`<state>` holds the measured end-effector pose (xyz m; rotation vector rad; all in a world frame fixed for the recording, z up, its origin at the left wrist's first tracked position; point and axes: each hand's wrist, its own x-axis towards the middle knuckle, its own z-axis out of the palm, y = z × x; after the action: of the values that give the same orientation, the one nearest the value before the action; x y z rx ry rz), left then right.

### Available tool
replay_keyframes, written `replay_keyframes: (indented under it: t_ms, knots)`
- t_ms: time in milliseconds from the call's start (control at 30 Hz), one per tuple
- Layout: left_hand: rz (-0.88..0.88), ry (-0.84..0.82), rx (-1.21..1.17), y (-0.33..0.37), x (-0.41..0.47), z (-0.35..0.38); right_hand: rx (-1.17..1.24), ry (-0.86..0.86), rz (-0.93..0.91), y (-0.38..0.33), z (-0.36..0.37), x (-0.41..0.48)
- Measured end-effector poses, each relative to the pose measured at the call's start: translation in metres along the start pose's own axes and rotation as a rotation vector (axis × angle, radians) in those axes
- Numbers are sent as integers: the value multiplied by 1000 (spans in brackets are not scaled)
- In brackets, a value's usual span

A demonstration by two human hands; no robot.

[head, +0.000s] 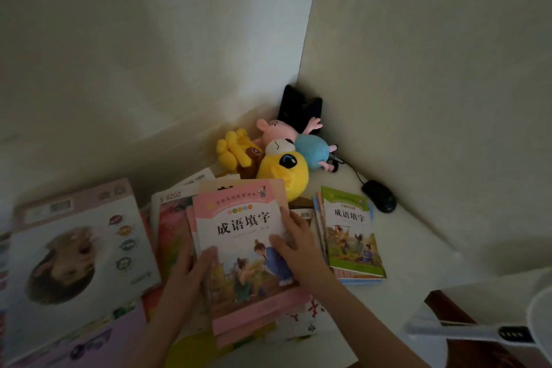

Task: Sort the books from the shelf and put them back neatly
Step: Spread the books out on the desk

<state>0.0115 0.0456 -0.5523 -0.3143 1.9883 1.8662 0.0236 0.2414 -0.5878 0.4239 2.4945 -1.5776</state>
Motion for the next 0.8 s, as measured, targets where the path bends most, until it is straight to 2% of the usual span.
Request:
replay_keyframes:
  t_ms: [67, 133, 200, 233, 333, 567, 800]
  knots:
    - [-5, -34, -65, -1, 2, -2, 90, 12, 2, -3, -4, -6]
    - [-21, -67, -81, -2, 4, -3, 119, 179, 22, 9, -23, -4]
    - [-4, -86, -75, 1, 3, -2, -32, 385, 137, 42, -49, 6]
    - [8, -86, -69, 1, 2, -2, -122, 424, 239, 61, -60, 10]
    - [6, -88, -51, 1, 1, -2, -415, 261, 464, 110, -64, 18]
    - [-5, -68, -33, -3, 3, -4, -584, 110, 479, 125, -65, 25]
    - [-19, -53, -33, -4, 3, -7, -745, 38, 486, 125, -62, 16]
